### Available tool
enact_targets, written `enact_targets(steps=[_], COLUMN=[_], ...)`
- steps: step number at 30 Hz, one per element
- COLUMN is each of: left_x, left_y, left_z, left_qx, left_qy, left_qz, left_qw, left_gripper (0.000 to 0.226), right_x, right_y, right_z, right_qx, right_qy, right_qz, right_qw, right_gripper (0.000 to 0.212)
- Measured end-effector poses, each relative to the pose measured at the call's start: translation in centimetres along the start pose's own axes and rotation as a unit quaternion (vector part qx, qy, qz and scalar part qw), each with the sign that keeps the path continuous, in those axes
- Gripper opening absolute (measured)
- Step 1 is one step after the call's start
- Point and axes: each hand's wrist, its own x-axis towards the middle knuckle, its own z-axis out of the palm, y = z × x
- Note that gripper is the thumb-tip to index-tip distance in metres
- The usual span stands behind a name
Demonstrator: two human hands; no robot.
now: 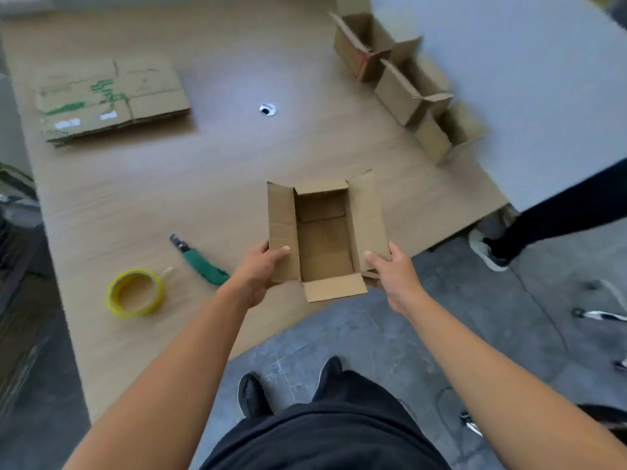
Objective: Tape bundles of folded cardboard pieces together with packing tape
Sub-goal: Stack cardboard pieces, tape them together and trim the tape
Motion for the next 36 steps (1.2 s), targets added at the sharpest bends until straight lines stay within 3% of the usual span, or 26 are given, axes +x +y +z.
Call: enact_targets(steps=[3, 7, 12, 18, 23, 36], left_x=[-0.5, 0.4, 3.3, 7.8, 12.7, 21.5], left_y=[-0.6, -2.4, -4.3, -4.6, -4.3, -2.4], left_z=[5.9, 14.2, 24.9, 35.6, 42.0, 49.4], left_qx=[0.015, 0.022, 0.034, 0.037, 0.076, 0.094], left_qy=[-0.024, -0.035, -0.028, -0.008, 0.008, 0.030], left_qz=[-0.002, 0.013, 0.025, 0.042, 0.057, 0.010], left_qw=[1.000, 0.999, 0.999, 0.998, 0.995, 0.995], left_gripper=[0.018, 0.027, 0.027, 0.025, 0.029, 0.022], right_x=[-0.7, -0.3, 1.1, 3.9, 9.6, 22.8], right_y=[-0.1, 0.1, 1.2, 2.2, 0.8, -3.1], right_z=[-5.1, -12.5, -23.3, -31.2, -33.4, -37.8], right_qx=[0.029, 0.063, 0.013, -0.032, -0.045, -0.180], right_qy=[0.039, 0.100, 0.177, 0.144, 0.117, 0.082], right_qz=[-0.011, -0.019, -0.054, -0.041, -0.033, -0.018], right_qw=[0.999, 0.993, 0.983, 0.988, 0.992, 0.980], right_gripper=[0.016, 0.029, 0.013, 0.032, 0.043, 0.032])
